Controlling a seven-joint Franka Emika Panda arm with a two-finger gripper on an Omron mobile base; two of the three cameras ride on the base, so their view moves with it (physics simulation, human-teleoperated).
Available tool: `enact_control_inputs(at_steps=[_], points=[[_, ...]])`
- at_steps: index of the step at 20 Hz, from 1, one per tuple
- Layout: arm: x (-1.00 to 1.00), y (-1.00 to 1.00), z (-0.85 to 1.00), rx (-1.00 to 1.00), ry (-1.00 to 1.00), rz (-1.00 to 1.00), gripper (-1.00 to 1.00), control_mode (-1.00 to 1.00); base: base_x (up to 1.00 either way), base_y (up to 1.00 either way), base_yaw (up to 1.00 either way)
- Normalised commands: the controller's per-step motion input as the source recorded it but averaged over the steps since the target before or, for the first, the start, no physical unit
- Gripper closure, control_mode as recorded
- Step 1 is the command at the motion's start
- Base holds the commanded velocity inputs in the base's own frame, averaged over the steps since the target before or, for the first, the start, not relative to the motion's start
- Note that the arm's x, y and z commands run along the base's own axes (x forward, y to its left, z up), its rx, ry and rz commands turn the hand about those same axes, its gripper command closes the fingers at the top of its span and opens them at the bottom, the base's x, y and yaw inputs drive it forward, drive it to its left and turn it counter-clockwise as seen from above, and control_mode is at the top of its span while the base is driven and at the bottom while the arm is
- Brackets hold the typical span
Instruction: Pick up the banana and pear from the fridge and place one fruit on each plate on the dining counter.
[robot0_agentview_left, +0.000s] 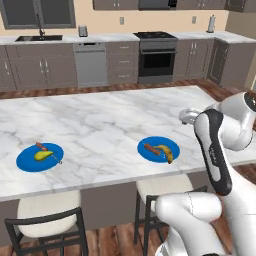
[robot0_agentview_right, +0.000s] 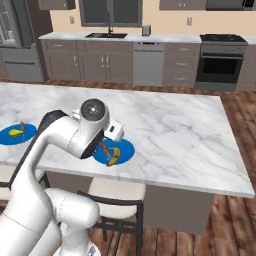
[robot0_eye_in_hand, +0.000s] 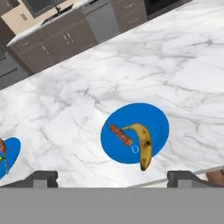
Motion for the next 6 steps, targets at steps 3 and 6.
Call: enact_control_inputs(at_steps=[3, 6], points=[[-1.0, 0.29, 0.89, 0.0, -0.07, 0.0, -1.0, -1.0, 0.0, 0.0, 0.0], [-1.0, 0.25, 0.78, 0.0, 0.0, 0.0, -1.0, -1.0, 0.0, 0.0, 0.0]])
